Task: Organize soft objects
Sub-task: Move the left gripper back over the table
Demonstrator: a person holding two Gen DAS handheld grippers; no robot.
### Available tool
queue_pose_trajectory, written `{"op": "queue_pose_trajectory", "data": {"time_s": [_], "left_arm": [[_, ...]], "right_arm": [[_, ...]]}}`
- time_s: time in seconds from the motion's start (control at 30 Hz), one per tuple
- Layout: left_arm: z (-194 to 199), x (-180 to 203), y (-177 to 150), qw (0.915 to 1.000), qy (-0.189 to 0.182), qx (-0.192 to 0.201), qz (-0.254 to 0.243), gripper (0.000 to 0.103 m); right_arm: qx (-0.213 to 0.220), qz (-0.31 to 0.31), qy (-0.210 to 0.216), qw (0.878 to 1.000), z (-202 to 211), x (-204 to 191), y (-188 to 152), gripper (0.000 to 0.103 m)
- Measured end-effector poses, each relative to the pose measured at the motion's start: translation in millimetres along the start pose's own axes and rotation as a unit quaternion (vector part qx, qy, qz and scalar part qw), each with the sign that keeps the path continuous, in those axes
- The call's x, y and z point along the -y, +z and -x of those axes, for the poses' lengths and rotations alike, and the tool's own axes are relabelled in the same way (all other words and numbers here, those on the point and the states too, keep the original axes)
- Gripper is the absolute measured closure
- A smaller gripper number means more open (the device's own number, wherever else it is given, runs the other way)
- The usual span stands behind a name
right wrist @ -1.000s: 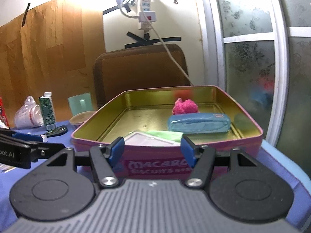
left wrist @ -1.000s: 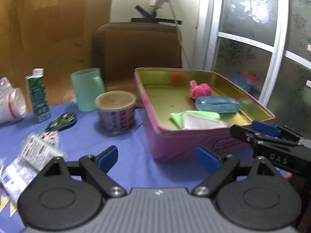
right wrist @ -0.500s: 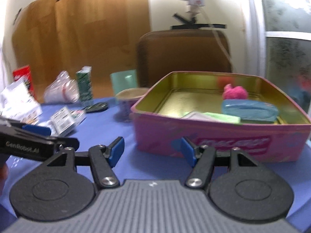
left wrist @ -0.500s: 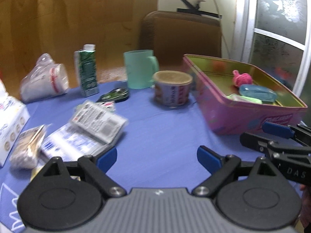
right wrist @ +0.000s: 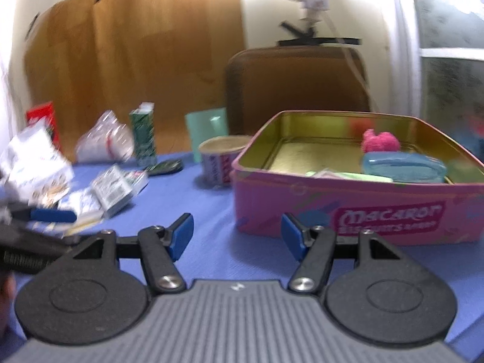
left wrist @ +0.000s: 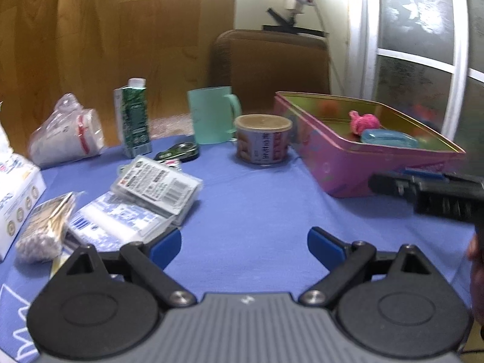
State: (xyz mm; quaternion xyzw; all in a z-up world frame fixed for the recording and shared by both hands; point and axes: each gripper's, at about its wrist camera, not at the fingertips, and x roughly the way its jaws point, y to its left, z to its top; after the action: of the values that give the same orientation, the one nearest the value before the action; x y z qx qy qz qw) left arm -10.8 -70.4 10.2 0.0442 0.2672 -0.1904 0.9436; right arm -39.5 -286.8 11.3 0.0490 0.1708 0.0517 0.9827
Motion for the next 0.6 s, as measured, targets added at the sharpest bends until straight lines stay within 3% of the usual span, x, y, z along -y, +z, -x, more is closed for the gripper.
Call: {"op": "queue_pose_trajectory", "data": {"time_s": [0.27,0.43,0.6], "left_arm": [[7,-3,-5,0.9995,-0.027,0.014,-0.009,0.009],[19,-23,-6,0.9995,-0.011,0.03,0.001,0.006],[34,-53,-13,0.9981,0.033,0.05,0.012,0.002]], "right_arm": [[-0.021,-0.039,-0.021,0.999,-9,6,-1,0.037],[-0.025,-0.014,-0.007,1.0,-15,-11,-1,0.037],[-0.036,0.006,0.009,0.999,-24,-28,-1,0.037]]}}
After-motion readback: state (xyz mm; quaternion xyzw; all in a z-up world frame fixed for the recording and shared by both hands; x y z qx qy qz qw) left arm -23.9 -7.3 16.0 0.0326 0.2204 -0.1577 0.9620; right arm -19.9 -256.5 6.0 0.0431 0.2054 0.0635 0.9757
